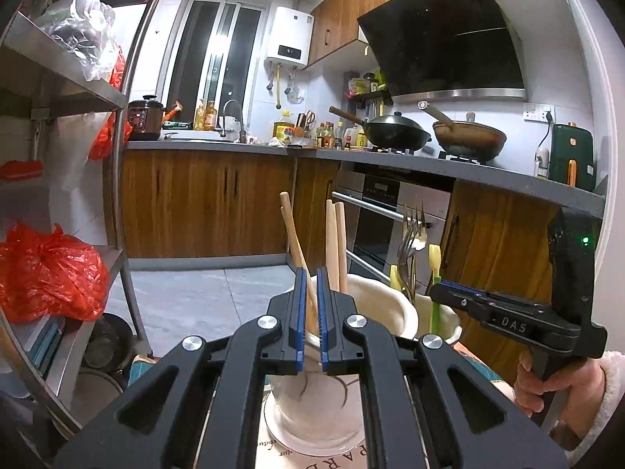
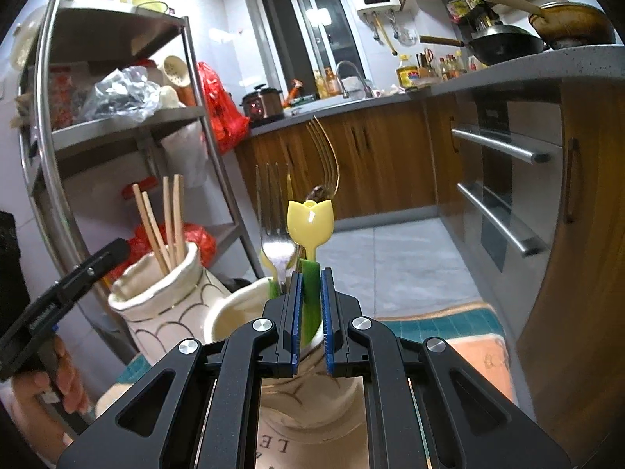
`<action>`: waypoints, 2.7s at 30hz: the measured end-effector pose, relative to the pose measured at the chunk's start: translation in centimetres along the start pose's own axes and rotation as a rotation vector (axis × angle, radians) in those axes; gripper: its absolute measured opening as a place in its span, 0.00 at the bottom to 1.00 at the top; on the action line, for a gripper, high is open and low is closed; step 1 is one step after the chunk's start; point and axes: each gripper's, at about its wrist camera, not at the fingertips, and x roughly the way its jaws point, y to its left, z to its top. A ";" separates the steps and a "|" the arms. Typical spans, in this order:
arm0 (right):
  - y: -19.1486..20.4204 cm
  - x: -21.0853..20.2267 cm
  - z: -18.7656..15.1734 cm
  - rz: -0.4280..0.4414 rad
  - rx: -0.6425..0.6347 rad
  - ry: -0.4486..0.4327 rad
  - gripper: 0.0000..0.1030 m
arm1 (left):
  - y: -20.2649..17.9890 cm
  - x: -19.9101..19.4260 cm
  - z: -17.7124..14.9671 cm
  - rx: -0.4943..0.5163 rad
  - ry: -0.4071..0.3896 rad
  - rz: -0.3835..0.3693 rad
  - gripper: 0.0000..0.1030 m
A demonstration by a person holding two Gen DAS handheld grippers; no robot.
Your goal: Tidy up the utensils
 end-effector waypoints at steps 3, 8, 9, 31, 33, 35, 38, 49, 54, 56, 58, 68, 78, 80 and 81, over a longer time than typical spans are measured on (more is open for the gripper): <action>0.0 0.0 0.0 -0.008 -0.001 0.006 0.10 | -0.2 -0.2 0.1 0.000 0.006 0.000 0.05; 0.2 -0.2 -0.1 -0.018 -0.015 0.018 0.17 | -0.4 -0.4 -0.1 0.012 0.025 0.006 0.05; 0.2 -0.3 -0.2 -0.022 -0.016 0.019 0.22 | -0.4 -0.5 -0.2 0.012 0.028 0.009 0.06; 1.5 -8.6 -6.4 -0.121 -0.183 0.020 0.40 | -3.1 -6.6 -7.2 0.065 0.118 0.079 0.50; 1.8 -8.9 -6.8 -0.128 -0.214 0.011 0.52 | -3.2 -7.5 -7.3 0.077 0.083 0.086 0.61; 2.1 -9.1 -7.1 -0.130 -0.235 0.007 0.64 | -3.3 -8.1 -7.2 0.098 0.064 0.102 0.71; 2.4 -9.6 -7.4 -0.126 -0.247 -0.001 0.73 | -3.2 -8.8 -7.1 0.109 0.051 0.105 0.76; 3.3 -11.2 -7.7 -0.117 -0.267 -0.126 0.93 | -2.7 -10.2 -6.9 0.068 -0.020 0.125 0.95; 3.2 -11.7 -7.6 -0.121 -0.255 -0.164 0.95 | -3.0 -10.1 -7.1 0.082 -0.034 0.140 0.95; 3.2 -11.7 -7.6 -0.122 -0.253 -0.164 0.95 | -3.1 -10.1 -7.1 0.089 -0.042 0.139 0.95; 3.2 -11.7 -7.6 -0.123 -0.252 -0.165 0.95 | -3.3 -10.1 -7.1 0.100 -0.041 0.145 0.95; 3.1 -11.8 -7.6 -0.121 -0.246 -0.164 0.95 | -4.6 -10.2 -7.2 0.167 -0.058 0.181 0.95; 3.3 -12.0 -7.7 -0.120 -0.253 -0.174 0.95 | -3.3 -8.4 -6.6 0.093 -0.015 0.202 0.95; 3.3 -12.0 -7.7 -0.119 -0.254 -0.177 0.95 | -3.3 -8.5 -6.7 0.097 -0.020 0.202 0.95; 3.4 -12.0 -7.7 -0.119 -0.254 -0.178 0.95 | -3.4 -8.7 -6.7 0.096 -0.033 0.202 0.95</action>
